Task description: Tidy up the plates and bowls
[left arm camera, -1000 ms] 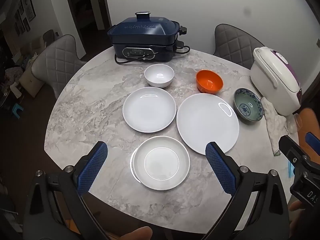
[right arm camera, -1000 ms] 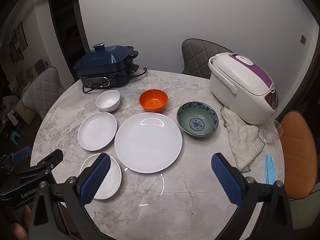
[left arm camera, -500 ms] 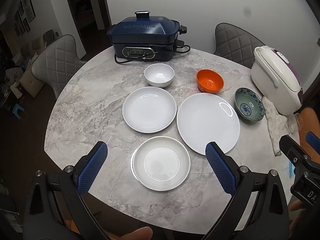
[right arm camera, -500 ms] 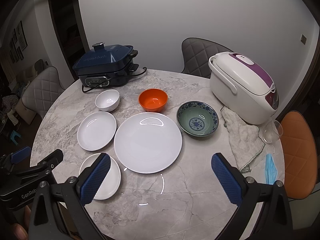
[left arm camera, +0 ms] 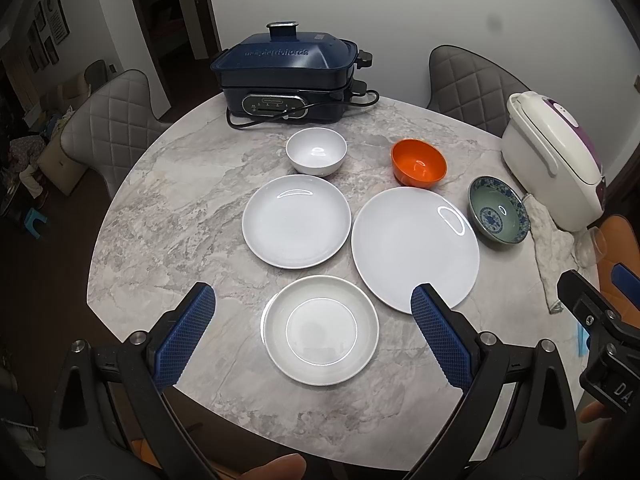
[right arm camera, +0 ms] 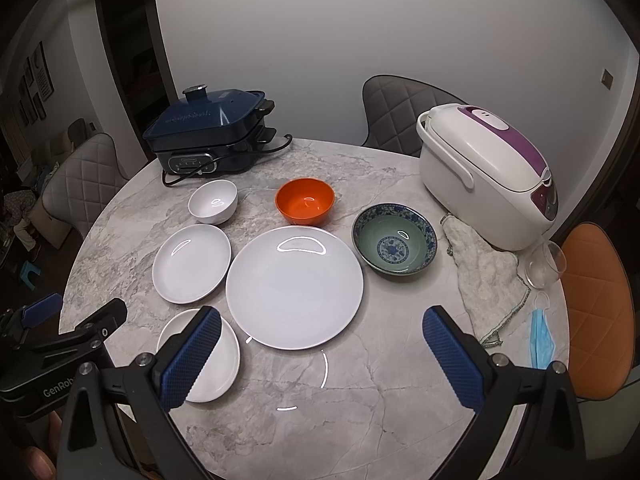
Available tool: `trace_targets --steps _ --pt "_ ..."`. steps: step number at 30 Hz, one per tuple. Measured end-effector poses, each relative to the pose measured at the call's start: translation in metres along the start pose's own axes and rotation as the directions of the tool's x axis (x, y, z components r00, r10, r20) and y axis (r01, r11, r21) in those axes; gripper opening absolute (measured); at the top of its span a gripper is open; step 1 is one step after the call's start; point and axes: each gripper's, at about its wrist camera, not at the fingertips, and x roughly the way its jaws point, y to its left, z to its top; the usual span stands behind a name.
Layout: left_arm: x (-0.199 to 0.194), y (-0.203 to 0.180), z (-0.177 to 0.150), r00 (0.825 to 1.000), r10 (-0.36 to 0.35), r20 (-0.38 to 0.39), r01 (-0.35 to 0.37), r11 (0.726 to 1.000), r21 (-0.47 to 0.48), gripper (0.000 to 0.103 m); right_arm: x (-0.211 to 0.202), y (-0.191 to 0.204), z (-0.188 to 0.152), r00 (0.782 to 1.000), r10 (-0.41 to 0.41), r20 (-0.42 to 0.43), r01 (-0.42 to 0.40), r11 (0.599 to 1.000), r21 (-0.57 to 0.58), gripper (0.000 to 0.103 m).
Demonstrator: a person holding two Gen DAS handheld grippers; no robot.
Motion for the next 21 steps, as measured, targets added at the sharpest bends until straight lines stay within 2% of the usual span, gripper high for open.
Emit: trace_targets --steps 21 --pt "0.0105 -0.0043 0.0074 1.0 -0.002 -0.011 0.002 1.0 0.012 0.1 0.0019 -0.0001 0.0013 1.0 0.0 -0.002 0.0 1.0 0.0 0.103"
